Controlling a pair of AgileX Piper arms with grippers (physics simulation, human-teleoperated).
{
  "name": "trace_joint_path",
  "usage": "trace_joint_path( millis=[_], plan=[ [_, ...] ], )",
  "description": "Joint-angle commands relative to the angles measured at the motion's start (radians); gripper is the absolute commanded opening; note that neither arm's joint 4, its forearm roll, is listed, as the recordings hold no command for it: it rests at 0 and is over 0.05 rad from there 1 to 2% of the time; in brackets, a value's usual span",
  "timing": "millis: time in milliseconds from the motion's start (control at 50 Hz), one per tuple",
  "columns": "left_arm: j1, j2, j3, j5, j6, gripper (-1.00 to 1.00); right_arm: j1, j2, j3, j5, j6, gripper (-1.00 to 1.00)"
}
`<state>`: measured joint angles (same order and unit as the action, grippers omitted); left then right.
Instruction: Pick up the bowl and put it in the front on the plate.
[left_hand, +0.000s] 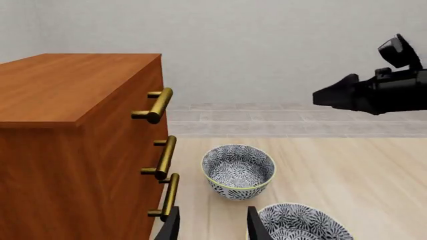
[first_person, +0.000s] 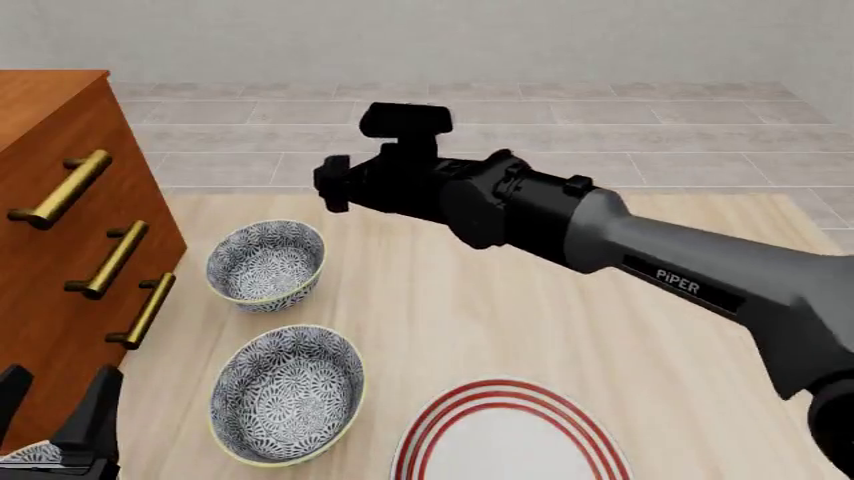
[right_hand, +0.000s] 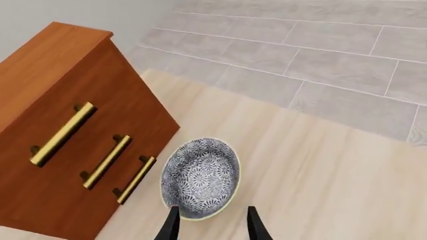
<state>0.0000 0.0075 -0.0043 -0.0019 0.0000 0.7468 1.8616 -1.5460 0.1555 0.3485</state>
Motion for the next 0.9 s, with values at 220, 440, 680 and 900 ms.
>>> trace_joint_path(
  millis=[220, 440, 680, 900],
  plan=[
    [0.0, 0.0, 0.0, 0.0, 0.0, 1.0, -0.037, 0.185, -0.196, 0.102, -0.002, 1.0],
    [0.0, 0.0, 0.0, 0.0, 0.0, 1.0, -0.051, 0.256, -0.25, 0.106, 0.011, 1.0],
    [0.0, 0.0, 0.0, 0.0, 0.0, 1.0, -0.041, 0.305, -0.276, 0.091, 0.031, 1.0],
    [0.0, 0.0, 0.0, 0.0, 0.0, 1.0, -0.038, 0.344, -0.3, 0.084, 0.041, 1.0]
  ],
)
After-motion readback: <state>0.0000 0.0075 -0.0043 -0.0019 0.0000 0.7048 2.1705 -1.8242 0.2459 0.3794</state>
